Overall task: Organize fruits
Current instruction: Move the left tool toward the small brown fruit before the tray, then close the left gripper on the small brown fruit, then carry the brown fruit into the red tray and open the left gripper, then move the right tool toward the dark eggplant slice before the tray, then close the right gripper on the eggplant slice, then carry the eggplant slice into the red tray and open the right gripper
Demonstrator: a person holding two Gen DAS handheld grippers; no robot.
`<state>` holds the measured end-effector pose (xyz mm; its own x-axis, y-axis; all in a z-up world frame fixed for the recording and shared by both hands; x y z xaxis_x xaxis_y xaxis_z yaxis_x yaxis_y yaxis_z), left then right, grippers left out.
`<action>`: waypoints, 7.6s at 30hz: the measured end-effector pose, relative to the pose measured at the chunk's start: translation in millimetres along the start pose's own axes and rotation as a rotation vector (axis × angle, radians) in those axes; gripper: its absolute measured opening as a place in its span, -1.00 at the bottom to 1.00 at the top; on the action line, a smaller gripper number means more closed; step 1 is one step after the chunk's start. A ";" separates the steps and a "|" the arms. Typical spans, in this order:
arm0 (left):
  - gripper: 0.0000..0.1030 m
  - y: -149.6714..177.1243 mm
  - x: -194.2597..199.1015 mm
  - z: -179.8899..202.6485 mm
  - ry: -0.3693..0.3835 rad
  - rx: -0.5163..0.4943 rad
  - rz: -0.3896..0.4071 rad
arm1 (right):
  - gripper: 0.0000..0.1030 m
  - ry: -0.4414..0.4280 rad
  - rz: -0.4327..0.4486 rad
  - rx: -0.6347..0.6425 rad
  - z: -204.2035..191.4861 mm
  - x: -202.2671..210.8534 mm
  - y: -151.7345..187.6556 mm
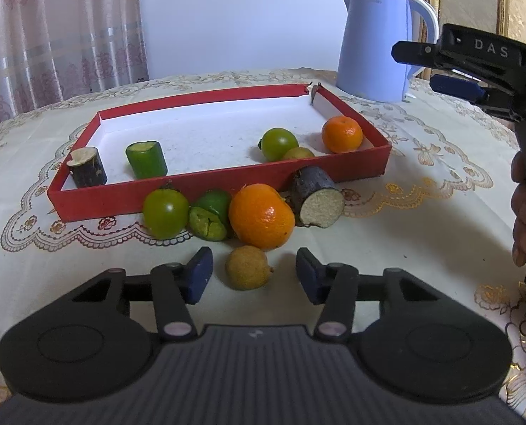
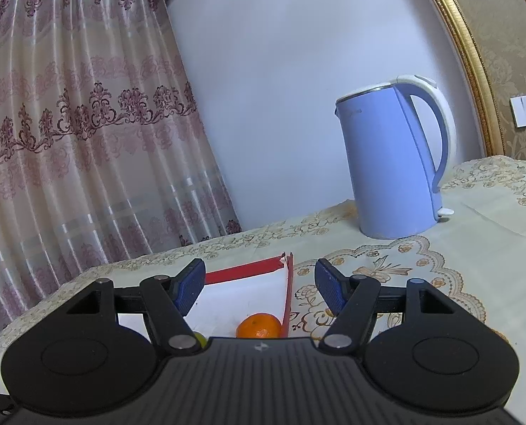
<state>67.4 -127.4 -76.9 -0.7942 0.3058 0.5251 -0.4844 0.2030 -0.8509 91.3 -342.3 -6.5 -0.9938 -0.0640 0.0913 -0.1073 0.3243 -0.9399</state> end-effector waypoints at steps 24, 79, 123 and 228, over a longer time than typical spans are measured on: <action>-0.50 -0.7 5.4 -6.6 0.008 0.043 0.009 | 0.31 0.031 -0.024 0.022 2.5 -7.7 6.5; 0.64 -102.8 -33.1 -54.2 -0.221 -0.098 0.289 | 0.31 0.012 -0.031 0.005 1.4 -4.7 6.4; 1.00 -3.8 60.9 -132.2 -0.326 0.152 0.250 | 0.04 0.059 -0.407 0.291 -97.2 -23.0 94.5; 1.00 1.6 50.0 -133.7 -0.312 0.161 0.191 | 0.13 0.000 -0.253 0.296 -115.7 -94.4 63.5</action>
<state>75.9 12.6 -50.3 -0.9368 0.0216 0.3491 -0.3489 0.0135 -0.9371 174.7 -206.4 -36.8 -0.9371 -0.1069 0.3322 -0.3353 0.0119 -0.9420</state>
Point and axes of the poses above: each gripper's, at about its wrist camera, not at the fingertips, and x roughly against the way its jaws point, z to its right, y to its underside, the point moved 8 cm from there along -x, roughly the way its jaws point, and after that the axes turned 6 degrees about z, right-handed, at the moved point
